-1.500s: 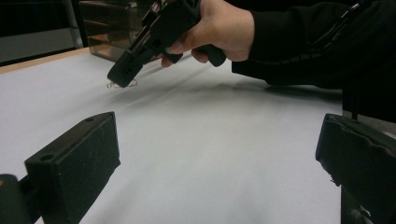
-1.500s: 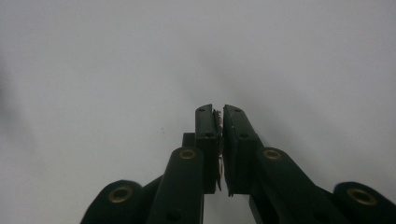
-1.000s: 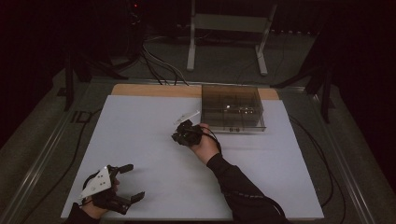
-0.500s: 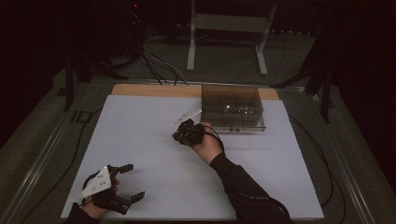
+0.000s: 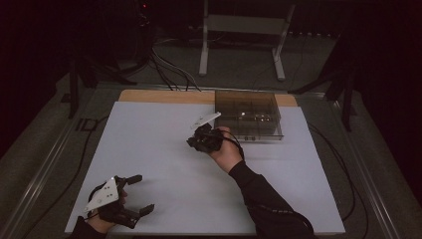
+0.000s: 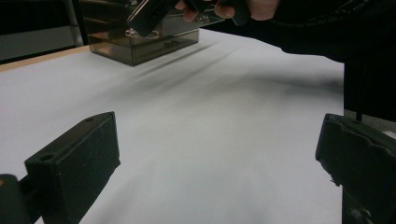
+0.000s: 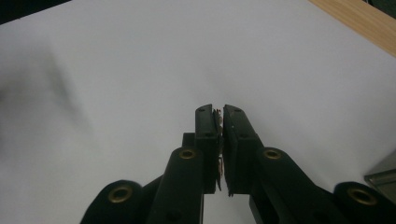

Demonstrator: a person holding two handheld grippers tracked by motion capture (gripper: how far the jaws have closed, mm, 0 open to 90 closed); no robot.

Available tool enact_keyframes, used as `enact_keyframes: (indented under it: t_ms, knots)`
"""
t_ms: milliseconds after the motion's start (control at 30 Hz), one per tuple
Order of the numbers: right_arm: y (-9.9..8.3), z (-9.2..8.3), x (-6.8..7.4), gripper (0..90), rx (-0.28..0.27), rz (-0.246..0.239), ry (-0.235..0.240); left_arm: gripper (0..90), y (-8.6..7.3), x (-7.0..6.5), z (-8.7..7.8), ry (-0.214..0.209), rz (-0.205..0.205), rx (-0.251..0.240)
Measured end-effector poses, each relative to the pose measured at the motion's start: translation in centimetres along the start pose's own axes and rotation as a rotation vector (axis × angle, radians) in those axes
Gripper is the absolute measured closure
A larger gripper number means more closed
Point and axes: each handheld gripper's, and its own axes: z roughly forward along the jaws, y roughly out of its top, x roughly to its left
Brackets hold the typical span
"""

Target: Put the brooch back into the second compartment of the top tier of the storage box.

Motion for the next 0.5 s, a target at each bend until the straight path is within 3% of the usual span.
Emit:
enact_keyframes:
  t_ms: [500]
  knots:
    - [0.5, -2.8, -1.0, 85.4, -0.029, 0.0, -0.03, 0.6, 0.0, 0.0, 0.0, 0.003, 0.001, 0.002]
